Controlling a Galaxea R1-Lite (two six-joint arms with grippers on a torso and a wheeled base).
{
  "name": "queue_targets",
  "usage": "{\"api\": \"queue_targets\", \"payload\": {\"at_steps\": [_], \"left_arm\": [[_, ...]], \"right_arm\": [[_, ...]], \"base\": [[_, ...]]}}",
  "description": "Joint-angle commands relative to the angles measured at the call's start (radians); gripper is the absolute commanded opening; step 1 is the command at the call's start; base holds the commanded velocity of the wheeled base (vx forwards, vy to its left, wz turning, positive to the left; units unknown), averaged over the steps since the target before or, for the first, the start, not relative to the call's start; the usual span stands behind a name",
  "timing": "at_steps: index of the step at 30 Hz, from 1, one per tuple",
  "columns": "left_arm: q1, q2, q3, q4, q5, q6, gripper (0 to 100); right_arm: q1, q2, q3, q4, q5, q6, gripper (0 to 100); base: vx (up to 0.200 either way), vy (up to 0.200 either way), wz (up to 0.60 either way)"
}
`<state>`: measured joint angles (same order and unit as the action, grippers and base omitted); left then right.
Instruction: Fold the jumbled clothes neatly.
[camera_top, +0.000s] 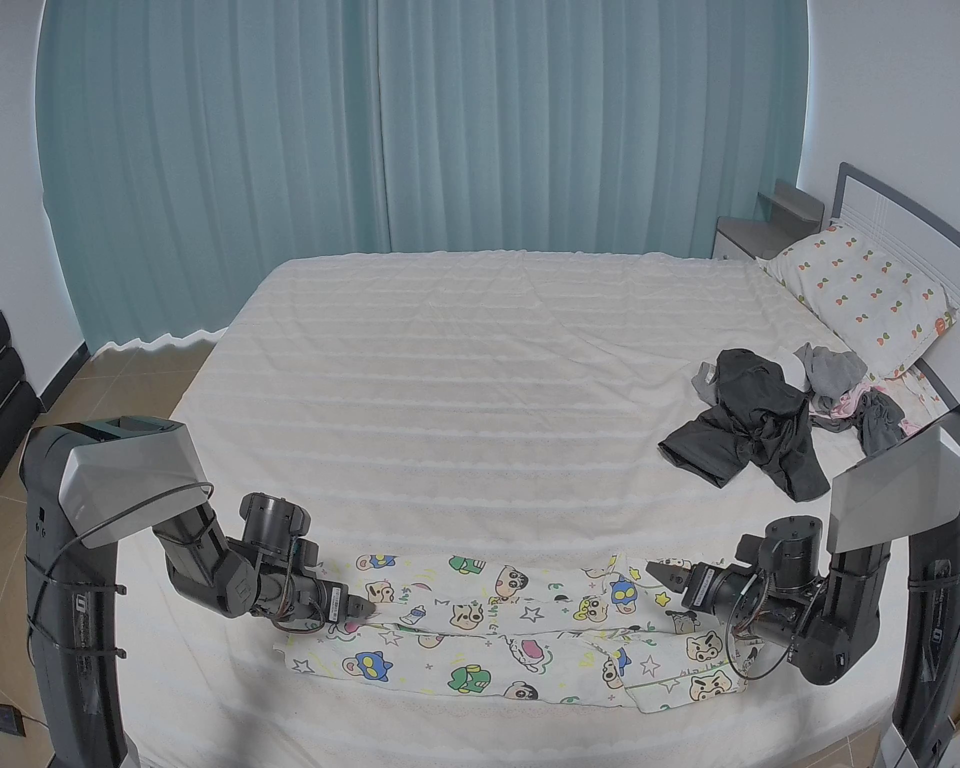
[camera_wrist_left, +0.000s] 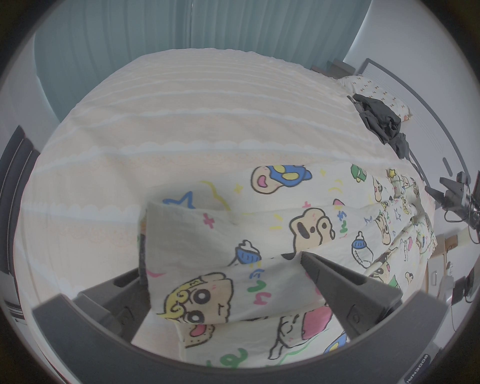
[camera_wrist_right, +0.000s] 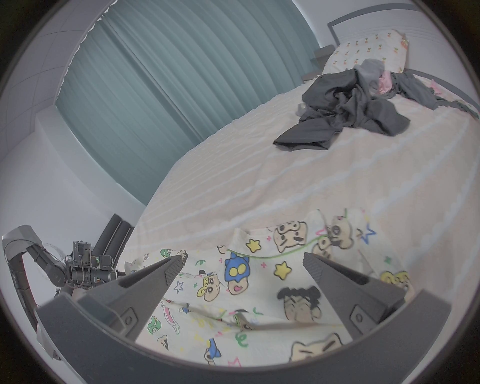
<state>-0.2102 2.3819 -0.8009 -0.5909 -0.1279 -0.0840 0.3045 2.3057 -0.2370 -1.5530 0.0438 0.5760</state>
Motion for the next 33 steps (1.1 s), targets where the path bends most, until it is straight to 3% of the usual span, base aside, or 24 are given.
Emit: {"api": "queue_targets", "payload": {"at_steps": [1,2,3,5,7,18,24,33], "left_arm": [[-0.024,0.008,0.003,0.002,0.001,0.007,100],[-0.026,0.008,0.003,0.002,0.001,0.007,0],[-0.026,0.008,0.003,0.002,0.001,0.007,0],[-0.04,0.008,0.005,-0.001,0.005,0.009,0],[-0.04,0.002,0.008,0.0,0.007,0.01,0],[-0.049,-0.086,0.061,0.065,-0.001,0.0,0],[-0.008,-0.118,0.071,0.075,-0.003,0.0,0],[0.12,-0.145,0.095,0.075,-0.029,0.0,0]], "right_arm": [[-0.018,-0.097,0.12,-0.013,-0.027,0.05,100],[-0.018,-0.101,0.127,-0.013,-0.025,0.064,100],[-0.018,-0.101,0.127,-0.013,-0.025,0.064,100],[-0.028,-0.104,0.136,-0.012,-0.021,0.179,100],[-0.045,-0.089,0.133,-0.012,-0.012,0.206,100],[-0.127,-0.075,0.159,-0.013,0.071,0.208,100],[-0.13,-0.075,0.16,-0.013,0.071,0.208,100],[-0.13,-0.075,0.166,-0.013,0.073,0.209,100]], "base": [[0.0,0.0,0.0],[0.0,0.0,0.0],[0.0,0.0,0.0],[0.0,0.0,0.0],[0.0,0.0,0.0],[0.0,0.0,0.0],[0.0,0.0,0.0],[0.0,0.0,0.0]]}}
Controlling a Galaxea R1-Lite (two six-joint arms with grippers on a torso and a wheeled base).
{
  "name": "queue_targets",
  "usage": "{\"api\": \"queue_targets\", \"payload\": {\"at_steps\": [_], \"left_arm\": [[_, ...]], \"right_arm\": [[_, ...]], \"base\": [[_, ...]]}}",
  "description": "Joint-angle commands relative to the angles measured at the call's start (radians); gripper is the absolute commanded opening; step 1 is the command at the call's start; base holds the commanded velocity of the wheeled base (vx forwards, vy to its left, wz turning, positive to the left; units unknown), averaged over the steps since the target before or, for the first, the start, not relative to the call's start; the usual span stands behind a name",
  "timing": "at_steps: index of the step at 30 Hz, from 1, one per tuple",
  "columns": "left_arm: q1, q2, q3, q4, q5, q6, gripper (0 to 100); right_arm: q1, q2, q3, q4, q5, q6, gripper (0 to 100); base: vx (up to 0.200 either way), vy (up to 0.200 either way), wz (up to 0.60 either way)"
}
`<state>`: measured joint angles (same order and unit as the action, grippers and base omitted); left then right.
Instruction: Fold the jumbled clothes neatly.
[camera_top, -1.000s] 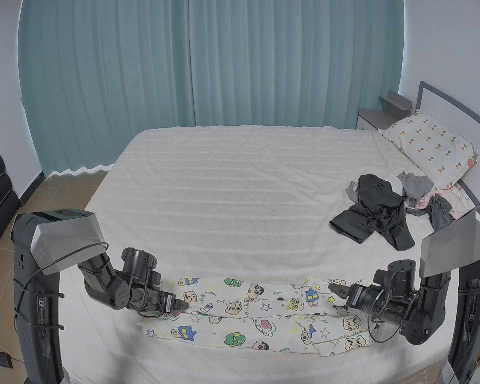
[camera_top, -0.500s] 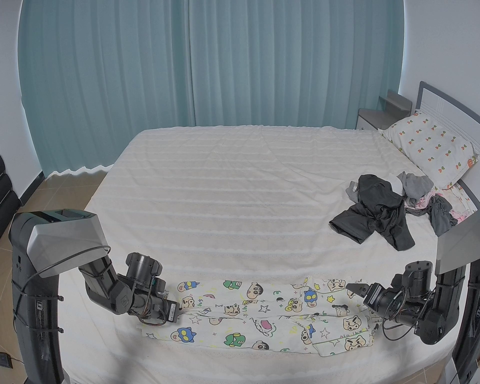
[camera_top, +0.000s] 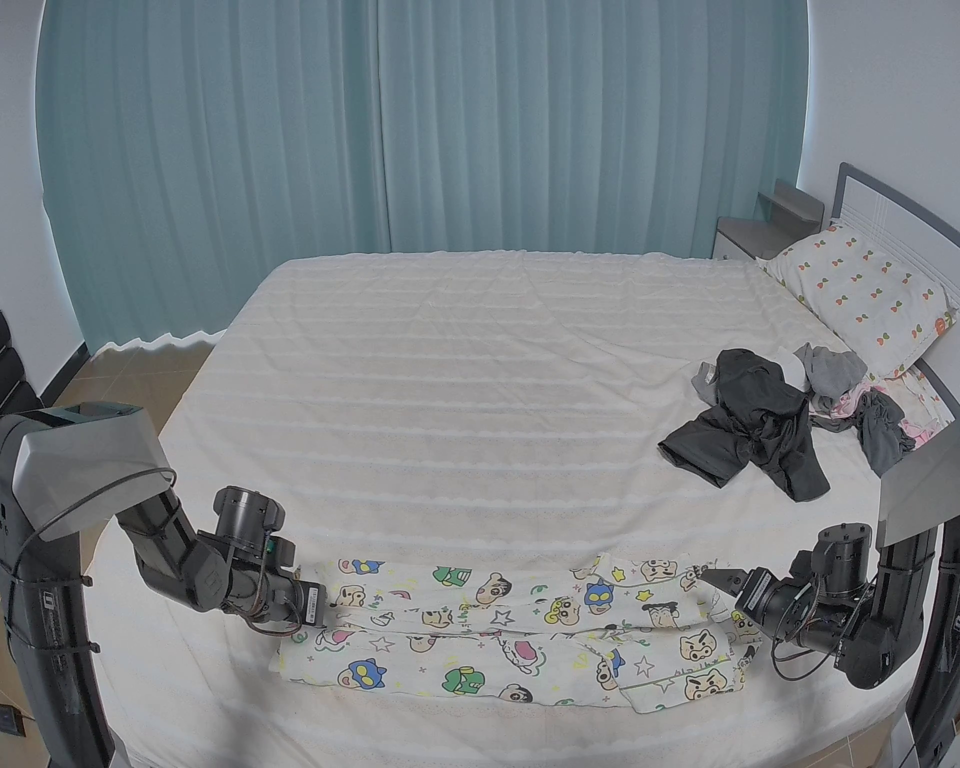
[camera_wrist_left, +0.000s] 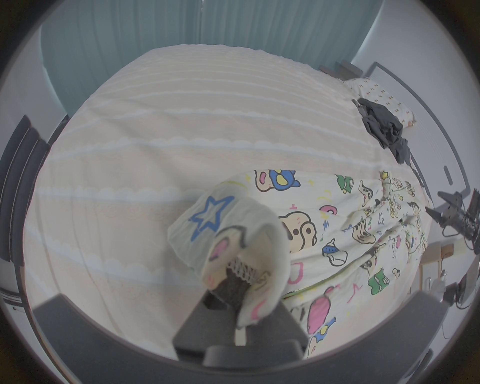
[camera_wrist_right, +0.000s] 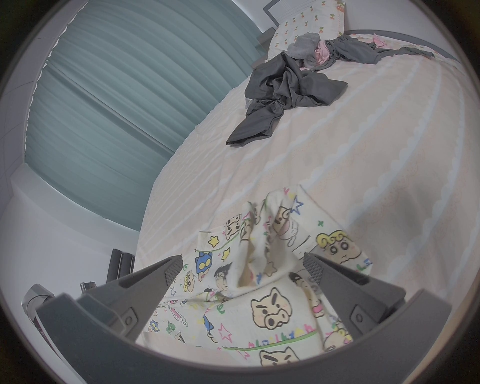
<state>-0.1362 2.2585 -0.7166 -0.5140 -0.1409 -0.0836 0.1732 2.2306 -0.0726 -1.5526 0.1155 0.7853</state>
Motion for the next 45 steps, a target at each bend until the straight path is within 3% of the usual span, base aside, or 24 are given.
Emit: {"api": "queue_targets", "payload": {"at_steps": [1,14,23,24,34,39,45], "left_arm": [[0.053,-0.025,0.011,0.0,-0.029,-0.001,0],[0.171,-0.037,0.022,-0.004,-0.082,0.007,0],[0.168,-0.014,0.032,-0.027,-0.082,0.025,0],[0.168,-0.011,0.032,-0.024,-0.082,0.038,100],[0.158,0.01,0.062,-0.017,-0.069,0.127,100],[0.118,0.01,0.108,-0.023,-0.014,0.18,100],[0.073,0.01,0.12,-0.026,0.03,0.173,100]], "right_arm": [[0.002,0.0,0.002,-0.014,0.001,0.0,100],[0.003,0.007,0.002,-0.014,0.001,0.0,100],[0.005,0.012,0.002,-0.014,0.001,0.0,100],[0.005,0.012,0.002,-0.014,0.001,0.0,100],[0.008,0.018,0.002,-0.014,0.001,-0.001,100],[0.008,0.018,0.002,-0.014,0.001,-0.001,100],[0.008,0.018,0.002,-0.014,0.001,-0.001,100]], "base": [[0.0,0.0,0.0],[0.0,0.0,0.0],[0.0,0.0,0.0],[0.0,0.0,0.0],[0.0,0.0,0.0],[0.0,0.0,0.0],[0.0,0.0,0.0]]}}
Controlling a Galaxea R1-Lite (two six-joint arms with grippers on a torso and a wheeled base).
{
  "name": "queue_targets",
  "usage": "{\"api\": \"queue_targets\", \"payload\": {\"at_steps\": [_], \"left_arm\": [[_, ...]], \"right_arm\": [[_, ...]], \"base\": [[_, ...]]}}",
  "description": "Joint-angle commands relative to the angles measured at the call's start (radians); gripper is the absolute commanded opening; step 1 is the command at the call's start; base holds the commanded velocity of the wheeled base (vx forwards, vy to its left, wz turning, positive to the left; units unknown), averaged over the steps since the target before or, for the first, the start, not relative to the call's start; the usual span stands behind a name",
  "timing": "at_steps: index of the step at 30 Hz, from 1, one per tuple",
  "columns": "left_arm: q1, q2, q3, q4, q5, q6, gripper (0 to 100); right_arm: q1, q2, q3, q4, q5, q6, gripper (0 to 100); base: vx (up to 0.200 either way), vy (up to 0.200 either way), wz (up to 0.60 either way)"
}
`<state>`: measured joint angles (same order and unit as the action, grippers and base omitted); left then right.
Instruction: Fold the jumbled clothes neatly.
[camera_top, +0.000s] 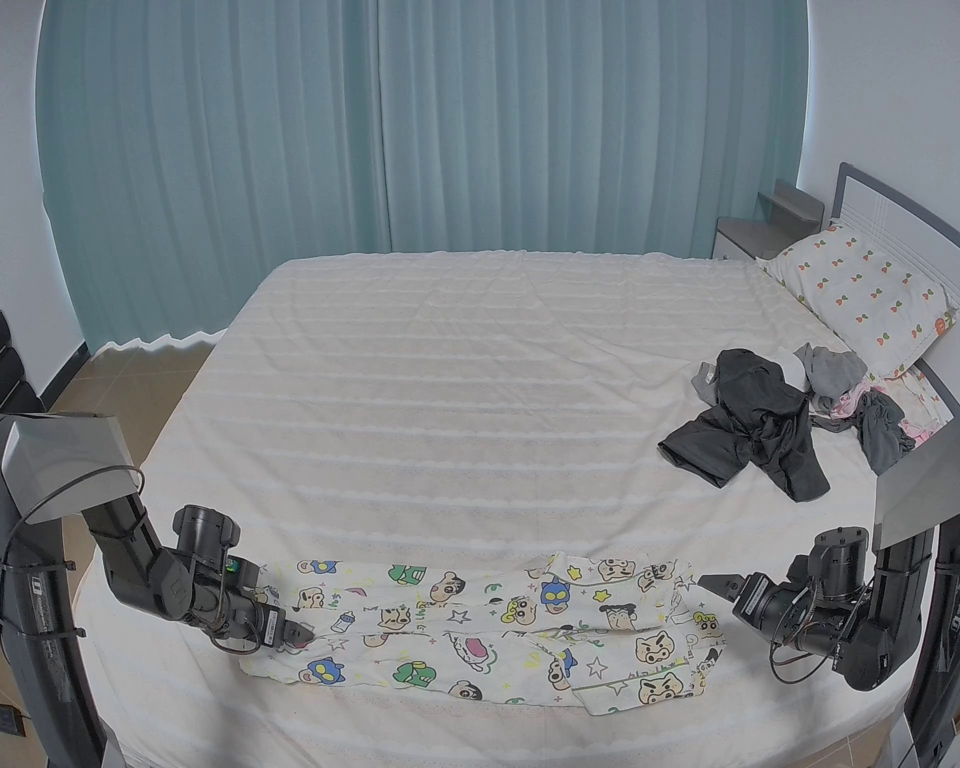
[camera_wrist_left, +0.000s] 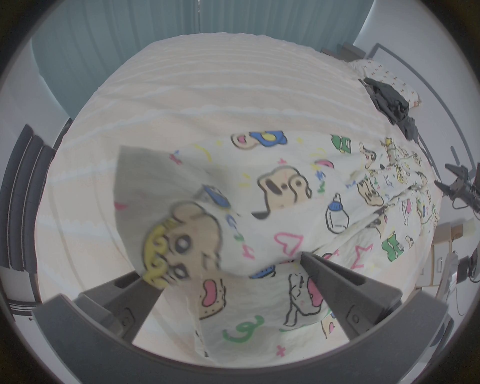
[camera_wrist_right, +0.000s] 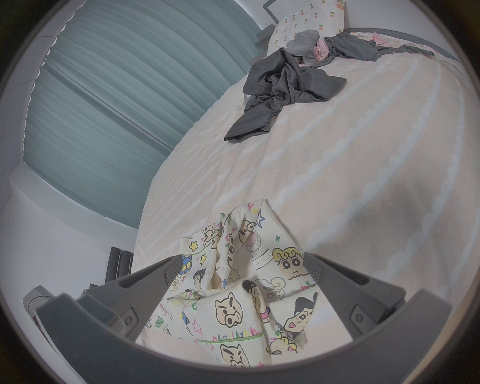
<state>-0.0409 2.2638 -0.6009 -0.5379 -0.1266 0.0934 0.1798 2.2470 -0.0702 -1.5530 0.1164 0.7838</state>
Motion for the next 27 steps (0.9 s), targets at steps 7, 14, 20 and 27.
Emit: {"api": "queue_targets", "payload": {"at_steps": [7,14,20,27], "left_arm": [[-0.03,0.006,0.001,-0.001,0.033,-0.008,0],[-0.025,0.005,-0.023,0.001,0.033,-0.061,0],[-0.004,-0.012,-0.03,0.009,0.03,-0.093,0],[0.018,-0.001,-0.034,0.006,0.033,-0.095,0]], "right_arm": [[-0.002,0.002,0.001,-0.013,0.0,-0.001,100],[-0.002,0.002,0.003,-0.013,0.0,-0.001,100],[0.0,0.0,0.007,-0.013,0.0,-0.001,100],[0.0,0.0,0.007,-0.013,0.0,-0.001,100]], "base": [[0.0,0.0,0.0],[0.0,0.0,0.0],[0.0,0.0,0.0],[0.0,0.0,0.0]]}}
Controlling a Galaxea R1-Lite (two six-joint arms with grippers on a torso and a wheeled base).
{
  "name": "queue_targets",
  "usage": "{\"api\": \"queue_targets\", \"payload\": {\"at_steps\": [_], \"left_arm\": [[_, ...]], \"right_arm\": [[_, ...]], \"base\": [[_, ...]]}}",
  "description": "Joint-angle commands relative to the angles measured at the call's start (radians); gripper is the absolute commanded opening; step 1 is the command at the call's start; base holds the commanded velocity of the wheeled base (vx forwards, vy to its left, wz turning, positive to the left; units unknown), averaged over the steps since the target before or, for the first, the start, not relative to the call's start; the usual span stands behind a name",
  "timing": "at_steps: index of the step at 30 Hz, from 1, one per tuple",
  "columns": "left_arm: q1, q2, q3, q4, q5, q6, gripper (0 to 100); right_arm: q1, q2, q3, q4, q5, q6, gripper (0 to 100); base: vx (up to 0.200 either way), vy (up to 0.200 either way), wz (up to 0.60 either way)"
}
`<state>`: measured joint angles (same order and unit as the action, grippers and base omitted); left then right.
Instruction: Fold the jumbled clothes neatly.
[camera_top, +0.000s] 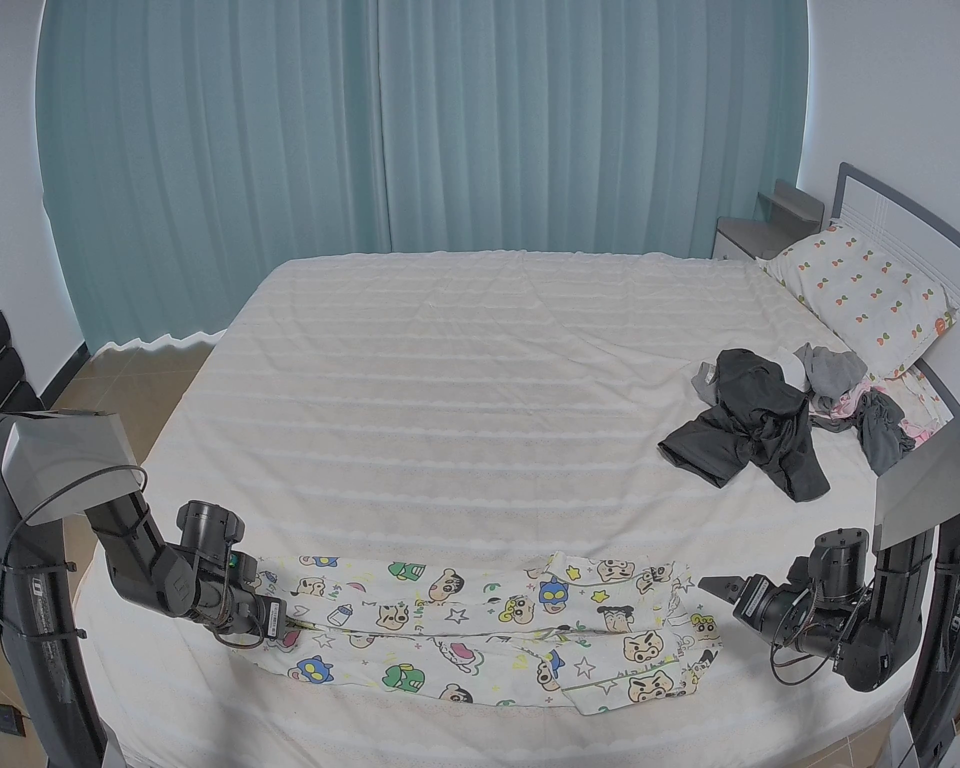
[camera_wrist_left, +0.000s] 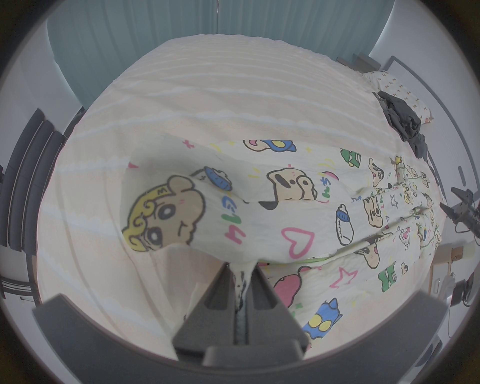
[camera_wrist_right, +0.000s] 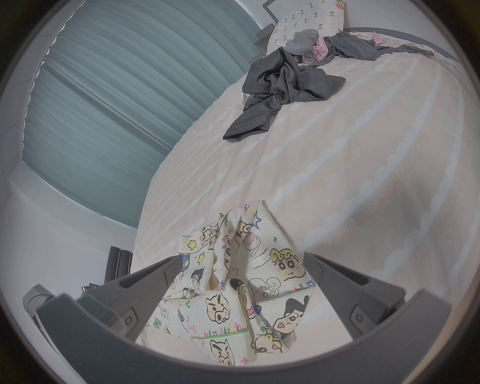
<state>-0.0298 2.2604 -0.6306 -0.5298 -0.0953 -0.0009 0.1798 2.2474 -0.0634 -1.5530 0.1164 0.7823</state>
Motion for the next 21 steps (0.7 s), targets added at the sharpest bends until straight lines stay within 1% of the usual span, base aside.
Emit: {"api": "queue_targets", "payload": {"at_steps": [1,11,16,18,19,21], "left_arm": [[0.007,0.002,-0.004,-0.003,0.002,-0.002,0],[0.024,-0.001,0.009,-0.007,0.002,0.002,0],[0.022,-0.01,0.049,-0.049,-0.009,-0.004,0],[0.022,-0.01,0.062,-0.065,-0.009,-0.016,0],[0.021,-0.007,0.072,-0.096,-0.006,-0.051,0],[0.021,-0.001,0.074,-0.111,-0.004,-0.076,0]], "right_arm": [[0.0,0.0,0.001,-0.013,0.0,0.0,100],[0.001,0.001,0.002,-0.013,0.0,-0.002,100],[0.003,0.001,0.002,-0.013,-0.001,-0.002,100],[0.003,0.001,0.002,-0.013,-0.001,-0.002,100],[0.003,0.001,0.002,-0.013,0.0,-0.003,100],[0.001,0.003,0.002,-0.013,0.0,-0.003,100]], "base": [[0.0,0.0,0.0],[0.0,0.0,0.0],[0.0,0.0,0.0],[0.0,0.0,0.0],[0.0,0.0,0.0],[0.0,0.0,0.0]]}}
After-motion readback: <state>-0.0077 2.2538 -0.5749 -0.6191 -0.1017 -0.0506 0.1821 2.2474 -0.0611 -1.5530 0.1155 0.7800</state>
